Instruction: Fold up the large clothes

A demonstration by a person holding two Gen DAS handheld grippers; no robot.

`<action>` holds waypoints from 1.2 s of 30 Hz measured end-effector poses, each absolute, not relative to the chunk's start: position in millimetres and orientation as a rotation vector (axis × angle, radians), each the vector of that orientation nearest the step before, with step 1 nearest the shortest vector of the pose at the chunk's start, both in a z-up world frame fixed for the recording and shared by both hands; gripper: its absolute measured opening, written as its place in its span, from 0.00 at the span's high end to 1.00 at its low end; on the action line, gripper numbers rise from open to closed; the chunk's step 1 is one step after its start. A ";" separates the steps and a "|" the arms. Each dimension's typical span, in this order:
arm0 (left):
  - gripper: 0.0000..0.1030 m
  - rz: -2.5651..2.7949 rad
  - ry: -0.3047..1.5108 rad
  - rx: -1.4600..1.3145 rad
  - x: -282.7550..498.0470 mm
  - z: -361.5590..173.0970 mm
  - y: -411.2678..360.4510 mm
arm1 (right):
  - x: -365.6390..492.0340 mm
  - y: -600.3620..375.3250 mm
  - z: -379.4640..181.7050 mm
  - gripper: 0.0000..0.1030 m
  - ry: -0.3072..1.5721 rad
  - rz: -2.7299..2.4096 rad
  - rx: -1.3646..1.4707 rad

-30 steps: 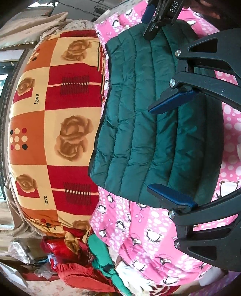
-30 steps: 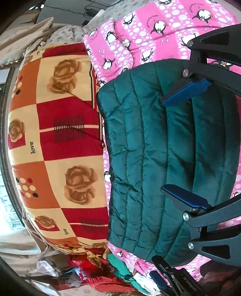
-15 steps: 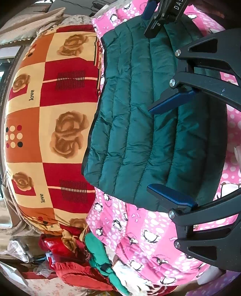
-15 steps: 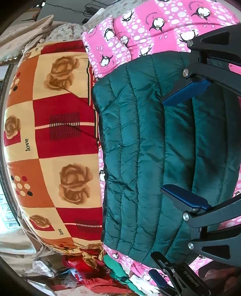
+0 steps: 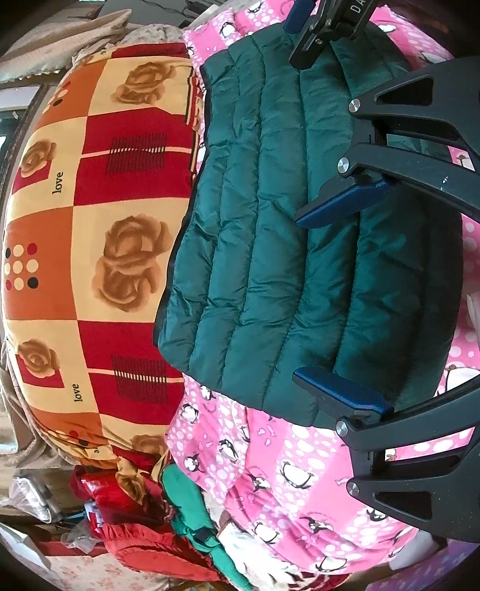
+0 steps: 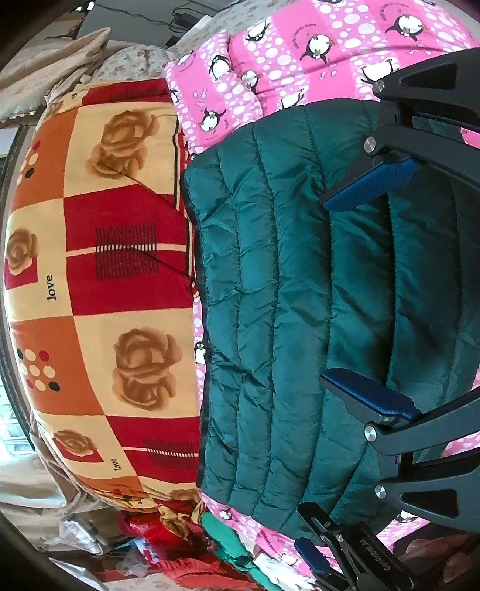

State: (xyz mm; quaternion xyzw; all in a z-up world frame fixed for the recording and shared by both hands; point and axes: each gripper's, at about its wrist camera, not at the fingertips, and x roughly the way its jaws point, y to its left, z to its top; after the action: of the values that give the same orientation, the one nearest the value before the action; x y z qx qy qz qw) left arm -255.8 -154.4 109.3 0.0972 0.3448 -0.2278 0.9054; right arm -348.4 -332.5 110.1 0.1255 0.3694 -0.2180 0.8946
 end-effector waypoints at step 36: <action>0.24 -0.469 0.730 0.206 -241.3 100.8 -164.9 | -334.7 -336.3 107.4 0.17 0.780 -0.445 0.244</action>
State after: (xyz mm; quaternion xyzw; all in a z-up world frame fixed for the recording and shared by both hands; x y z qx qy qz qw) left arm -241.3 -164.9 100.8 0.0996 0.3529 -0.2267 0.9023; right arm -334.7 -336.3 107.4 0.1174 0.3760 -0.2145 0.8938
